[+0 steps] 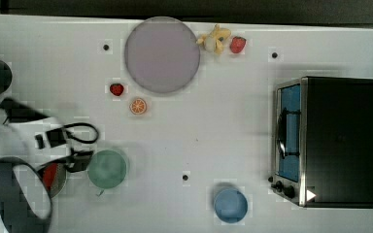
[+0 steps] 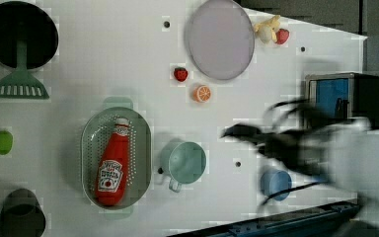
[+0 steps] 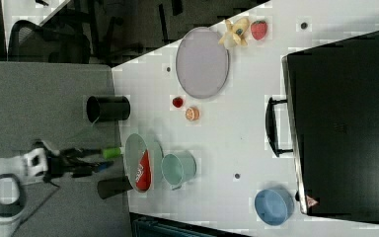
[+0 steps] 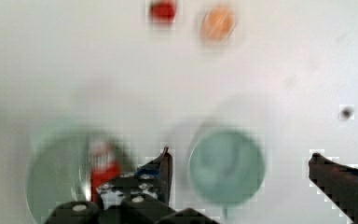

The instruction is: Pick Ketchup from the table and place it in strainer.

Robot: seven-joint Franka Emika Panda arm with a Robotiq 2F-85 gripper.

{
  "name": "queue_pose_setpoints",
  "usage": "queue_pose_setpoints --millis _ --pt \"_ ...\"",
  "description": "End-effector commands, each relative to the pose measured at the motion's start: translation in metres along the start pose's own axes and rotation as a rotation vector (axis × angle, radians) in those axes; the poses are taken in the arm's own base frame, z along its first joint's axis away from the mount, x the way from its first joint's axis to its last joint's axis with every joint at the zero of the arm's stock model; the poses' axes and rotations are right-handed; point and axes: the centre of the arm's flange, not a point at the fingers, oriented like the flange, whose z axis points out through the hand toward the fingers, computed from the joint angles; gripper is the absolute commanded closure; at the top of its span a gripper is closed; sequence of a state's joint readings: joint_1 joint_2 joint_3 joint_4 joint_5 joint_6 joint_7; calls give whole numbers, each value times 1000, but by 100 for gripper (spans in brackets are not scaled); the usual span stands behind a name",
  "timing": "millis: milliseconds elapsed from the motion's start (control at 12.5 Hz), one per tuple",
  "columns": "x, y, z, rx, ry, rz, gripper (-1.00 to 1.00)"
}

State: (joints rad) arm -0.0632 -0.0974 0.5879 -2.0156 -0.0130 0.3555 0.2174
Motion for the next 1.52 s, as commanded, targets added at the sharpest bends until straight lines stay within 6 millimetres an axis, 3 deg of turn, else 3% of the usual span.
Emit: queue_pose_setpoints --millis 80,320,560,1520 --pt "107 110 -28 -16 -12 235 -100" --pt "152 189 -50 17 9 406 -100" --pt "157 227 -60 3 -17 475 -100" --pt "151 235 -63 -11 -45 488 -100"
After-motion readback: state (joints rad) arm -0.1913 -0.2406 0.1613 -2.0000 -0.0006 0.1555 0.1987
